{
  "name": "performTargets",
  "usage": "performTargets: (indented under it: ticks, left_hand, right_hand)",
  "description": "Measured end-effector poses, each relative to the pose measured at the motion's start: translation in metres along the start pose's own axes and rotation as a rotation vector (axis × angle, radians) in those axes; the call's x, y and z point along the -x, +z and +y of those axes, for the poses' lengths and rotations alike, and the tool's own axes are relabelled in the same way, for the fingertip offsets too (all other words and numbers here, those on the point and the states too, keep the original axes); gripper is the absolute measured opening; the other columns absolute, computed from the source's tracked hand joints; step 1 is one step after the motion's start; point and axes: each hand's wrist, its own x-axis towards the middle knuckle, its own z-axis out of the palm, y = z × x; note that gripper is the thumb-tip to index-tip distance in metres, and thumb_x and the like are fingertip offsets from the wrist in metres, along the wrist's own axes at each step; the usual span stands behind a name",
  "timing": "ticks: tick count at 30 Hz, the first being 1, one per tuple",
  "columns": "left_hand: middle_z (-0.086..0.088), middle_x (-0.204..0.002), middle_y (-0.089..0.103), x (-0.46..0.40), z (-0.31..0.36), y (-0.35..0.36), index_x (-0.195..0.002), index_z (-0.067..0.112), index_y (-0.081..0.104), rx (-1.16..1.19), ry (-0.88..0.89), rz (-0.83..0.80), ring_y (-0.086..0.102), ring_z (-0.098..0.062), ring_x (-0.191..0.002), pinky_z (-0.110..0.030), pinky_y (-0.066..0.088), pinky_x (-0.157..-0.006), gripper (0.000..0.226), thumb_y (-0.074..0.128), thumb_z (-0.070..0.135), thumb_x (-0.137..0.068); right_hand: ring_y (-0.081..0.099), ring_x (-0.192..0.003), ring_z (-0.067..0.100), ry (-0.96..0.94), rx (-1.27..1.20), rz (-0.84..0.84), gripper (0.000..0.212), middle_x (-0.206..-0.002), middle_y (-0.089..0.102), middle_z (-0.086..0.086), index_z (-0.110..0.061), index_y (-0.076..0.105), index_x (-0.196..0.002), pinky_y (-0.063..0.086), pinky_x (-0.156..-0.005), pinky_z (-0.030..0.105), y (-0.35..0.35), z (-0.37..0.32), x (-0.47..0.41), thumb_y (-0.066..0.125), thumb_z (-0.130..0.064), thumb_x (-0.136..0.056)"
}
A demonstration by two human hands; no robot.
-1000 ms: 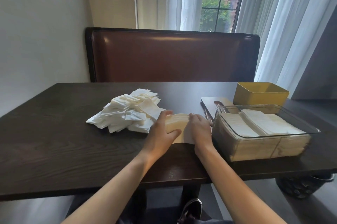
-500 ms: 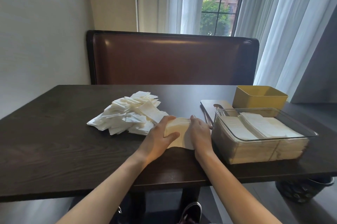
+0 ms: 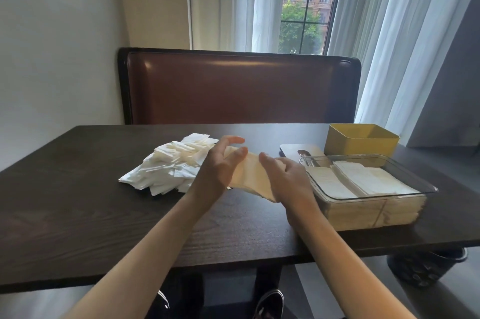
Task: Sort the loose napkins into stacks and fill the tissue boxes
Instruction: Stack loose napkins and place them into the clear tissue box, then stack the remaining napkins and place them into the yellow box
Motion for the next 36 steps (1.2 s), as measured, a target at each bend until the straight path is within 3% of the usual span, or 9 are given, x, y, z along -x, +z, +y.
performTargets:
  ticks: [5,12,16,18,21,24,27,30,36]
  left_hand:
    - [0.001,-0.075,0.063,-0.015,0.026,0.009,-0.103,0.025,0.068,0.126,-0.039,-0.099,0.059,-0.016,-0.066,-0.029,0.045,-0.052,0.029,0.061,0.042,-0.081]
    - [-0.008,-0.104,0.069,-0.026,0.056,0.049,-0.126,0.009,0.057,0.300,-0.142,-0.298,0.067,-0.016,-0.089,-0.030,0.055,-0.066,0.048,0.069,0.037,-0.089]
    - [-0.017,-0.121,0.066,-0.037,0.062,0.082,-0.132,0.011,0.052,0.270,-0.176,-0.325,0.067,-0.022,-0.098,-0.041,0.059,-0.080,0.042,0.066,0.026,-0.095]
    - [-0.015,-0.118,0.066,-0.043,0.067,0.097,-0.131,0.013,0.052,0.252,-0.170,-0.348,0.066,-0.022,-0.097,-0.044,0.056,-0.086,0.051,0.071,0.031,-0.088]
    - [-0.017,-0.120,0.065,-0.049,0.073,0.118,-0.132,0.012,0.051,0.180,-0.152,-0.386,0.065,-0.021,-0.093,-0.038,0.054,-0.078,0.044,0.067,0.028,-0.095]
    - [-0.015,-0.115,0.063,-0.057,0.078,0.137,-0.126,0.013,0.051,0.114,-0.134,-0.433,0.063,-0.021,-0.094,-0.038,0.052,-0.079,0.035,0.063,0.031,-0.098]
    - [-0.011,-0.106,0.064,-0.061,0.083,0.152,-0.113,0.014,0.055,0.155,-0.146,-0.472,0.067,-0.017,-0.086,-0.030,0.056,-0.072,0.022,0.060,0.031,-0.100]
    - [-0.009,-0.096,0.066,-0.060,0.082,0.165,-0.117,0.006,0.059,0.257,-0.252,-0.499,0.072,-0.013,-0.070,-0.025,0.057,-0.063,0.031,0.061,0.031,-0.099]
    - [-0.013,-0.104,0.065,-0.056,0.069,0.197,-0.105,0.011,0.061,0.002,-0.327,-0.529,0.068,-0.024,-0.091,-0.036,0.056,-0.095,0.029,0.056,0.039,-0.101]
  right_hand:
    - [0.059,-0.055,0.008,0.040,-0.086,-0.126,0.021,-0.069,0.065,0.000,-0.006,0.070,-0.092,0.042,-0.044,0.019,-0.031,-0.029,0.008,0.068,-0.028,-0.091]
    - [0.065,-0.063,0.011,0.080,-0.174,0.024,0.023,-0.078,0.069,0.004,-0.007,0.073,-0.100,0.052,-0.053,0.024,-0.078,-0.049,0.006,0.072,-0.027,-0.089]
    - [0.069,-0.062,0.011,0.185,-0.125,-0.073,0.020,-0.074,0.072,0.002,-0.008,0.070,-0.098,0.055,-0.055,0.023,-0.113,-0.055,0.001,0.070,-0.026,-0.090]
    - [0.071,-0.074,0.015,0.247,-0.067,-0.125,0.022,-0.086,0.072,0.005,-0.011,0.067,-0.101,0.057,-0.062,0.026,-0.130,-0.057,-0.005,0.071,-0.028,-0.089]
    - [0.069,-0.090,0.023,0.289,-0.020,-0.154,0.026,-0.101,0.070,0.010,-0.012,0.063,-0.110,0.058,-0.071,0.030,-0.152,-0.057,-0.017,0.068,-0.029,-0.091]
    - [0.069,-0.089,0.022,0.276,0.015,-0.167,0.026,-0.100,0.070,0.009,-0.016,0.064,-0.109,0.060,-0.076,0.032,-0.169,-0.056,-0.025,0.067,-0.035,-0.091]
    - [0.070,-0.084,0.019,0.286,0.013,-0.125,0.028,-0.096,0.070,0.008,-0.011,0.065,-0.108,0.058,-0.069,0.029,-0.184,-0.055,-0.030,0.069,-0.033,-0.090]
    - [0.070,-0.091,0.022,0.314,-0.055,-0.021,0.031,-0.102,0.070,0.009,-0.008,0.063,-0.114,0.058,-0.073,0.033,-0.197,-0.049,-0.035,0.069,-0.028,-0.091]
    - [0.068,-0.082,0.023,0.382,0.127,0.146,0.040,-0.104,0.067,0.013,-0.001,0.061,-0.119,0.059,-0.058,0.029,-0.222,-0.028,-0.051,0.072,-0.026,-0.090]
